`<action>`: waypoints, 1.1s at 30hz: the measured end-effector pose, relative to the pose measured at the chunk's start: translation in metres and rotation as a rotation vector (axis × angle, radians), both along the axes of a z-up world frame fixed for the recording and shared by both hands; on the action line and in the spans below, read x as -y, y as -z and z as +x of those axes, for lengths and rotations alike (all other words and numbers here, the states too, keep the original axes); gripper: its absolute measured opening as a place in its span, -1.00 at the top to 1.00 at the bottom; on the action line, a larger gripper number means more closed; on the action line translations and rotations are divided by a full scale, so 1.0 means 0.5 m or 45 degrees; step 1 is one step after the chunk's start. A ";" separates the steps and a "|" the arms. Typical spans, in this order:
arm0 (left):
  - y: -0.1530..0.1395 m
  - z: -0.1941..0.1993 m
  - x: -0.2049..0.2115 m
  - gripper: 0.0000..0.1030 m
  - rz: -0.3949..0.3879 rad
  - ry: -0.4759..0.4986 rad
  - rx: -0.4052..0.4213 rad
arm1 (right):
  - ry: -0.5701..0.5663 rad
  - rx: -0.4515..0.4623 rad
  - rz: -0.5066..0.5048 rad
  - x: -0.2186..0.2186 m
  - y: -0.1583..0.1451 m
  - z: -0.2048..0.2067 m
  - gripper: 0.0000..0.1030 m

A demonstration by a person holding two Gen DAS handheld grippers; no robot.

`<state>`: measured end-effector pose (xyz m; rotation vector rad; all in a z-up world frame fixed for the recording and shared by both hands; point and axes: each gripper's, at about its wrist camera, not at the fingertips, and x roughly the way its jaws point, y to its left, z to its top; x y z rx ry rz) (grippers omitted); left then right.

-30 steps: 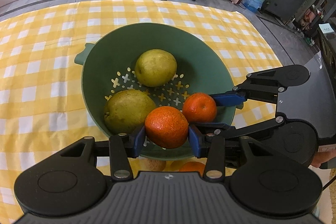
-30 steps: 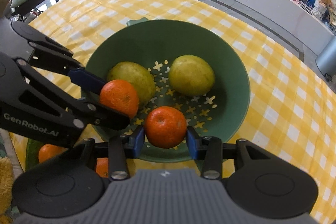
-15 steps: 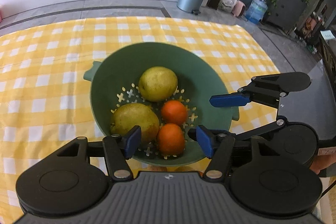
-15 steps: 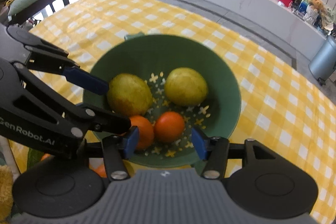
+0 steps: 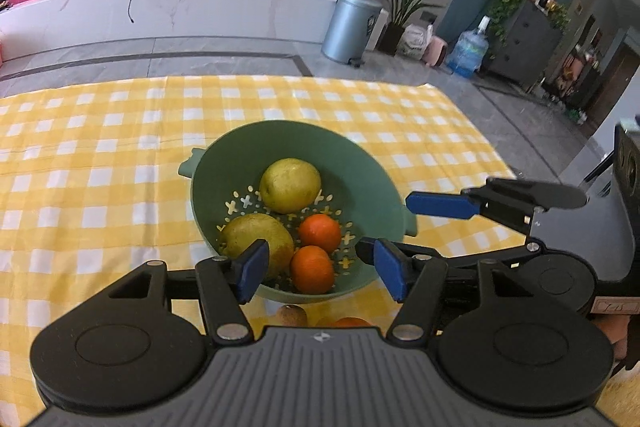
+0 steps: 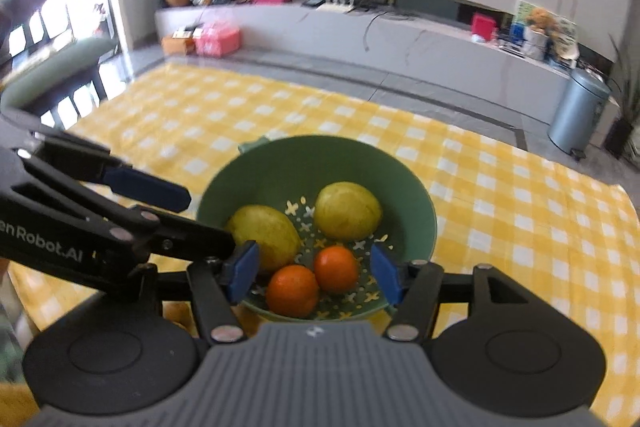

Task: Organize fruits
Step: 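Withdraw both tools toward the remaining fruit on the cloth, then grasp a mandarin with the left tool while the right tool grasps another mandarin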

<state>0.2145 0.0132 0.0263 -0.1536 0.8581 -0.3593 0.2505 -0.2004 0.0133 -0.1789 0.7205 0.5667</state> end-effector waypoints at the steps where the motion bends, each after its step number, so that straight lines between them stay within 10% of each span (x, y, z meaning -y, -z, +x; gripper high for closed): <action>1: -0.003 -0.007 -0.002 -0.37 -0.002 0.002 0.010 | 0.026 0.005 0.022 0.003 -0.003 -0.010 -0.15; 21: 0.066 -0.119 -0.025 -0.37 0.158 0.079 0.127 | 0.360 0.013 0.176 0.017 0.081 -0.191 -0.14; 33: 0.128 -0.116 -0.027 -0.30 0.248 0.183 -0.009 | 0.346 -0.033 0.140 -0.014 0.146 -0.187 -0.03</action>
